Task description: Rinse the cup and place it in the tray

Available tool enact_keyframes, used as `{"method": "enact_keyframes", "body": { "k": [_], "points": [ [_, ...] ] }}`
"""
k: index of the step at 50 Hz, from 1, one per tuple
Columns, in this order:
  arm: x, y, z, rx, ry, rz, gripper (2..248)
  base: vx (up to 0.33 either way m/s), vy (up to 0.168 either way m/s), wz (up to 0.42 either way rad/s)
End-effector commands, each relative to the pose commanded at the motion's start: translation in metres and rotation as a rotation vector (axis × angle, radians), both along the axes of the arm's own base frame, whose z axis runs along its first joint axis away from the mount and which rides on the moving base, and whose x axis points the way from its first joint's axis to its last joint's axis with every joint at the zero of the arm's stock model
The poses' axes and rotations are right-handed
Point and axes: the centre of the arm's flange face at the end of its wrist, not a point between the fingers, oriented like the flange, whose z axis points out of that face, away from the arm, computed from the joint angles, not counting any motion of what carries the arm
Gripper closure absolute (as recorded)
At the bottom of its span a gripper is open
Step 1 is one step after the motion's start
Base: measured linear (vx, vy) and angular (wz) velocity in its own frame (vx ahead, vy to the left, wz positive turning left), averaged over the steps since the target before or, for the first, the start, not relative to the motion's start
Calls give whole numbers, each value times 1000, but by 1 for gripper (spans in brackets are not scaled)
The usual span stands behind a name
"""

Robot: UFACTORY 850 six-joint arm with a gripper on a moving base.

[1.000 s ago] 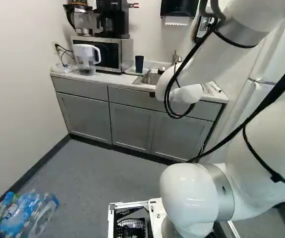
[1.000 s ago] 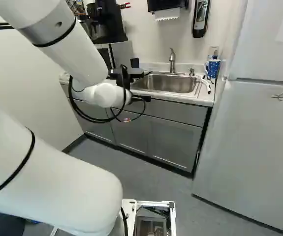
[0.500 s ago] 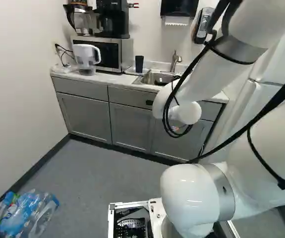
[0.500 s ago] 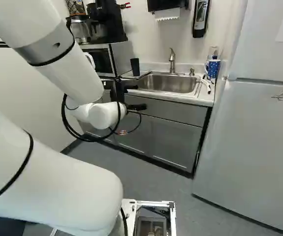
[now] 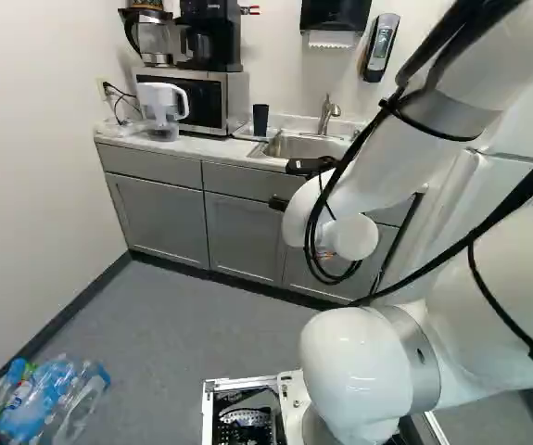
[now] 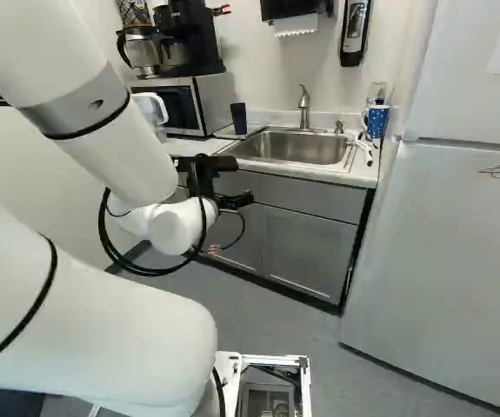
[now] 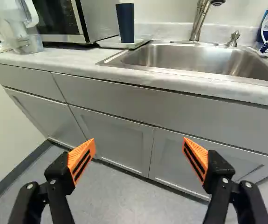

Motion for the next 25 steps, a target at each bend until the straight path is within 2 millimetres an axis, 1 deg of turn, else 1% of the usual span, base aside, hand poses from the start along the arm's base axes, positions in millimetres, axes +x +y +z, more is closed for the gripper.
{"method": "enact_keyframes", "body": {
  "k": [12, 25],
  "points": [
    [-9, 2, -6, 0, -14, 9, 3, 0, 0, 0],
    [-15, 4, -10, -1, -22, 14, 3, 0, 0, 0]
  ]
}}
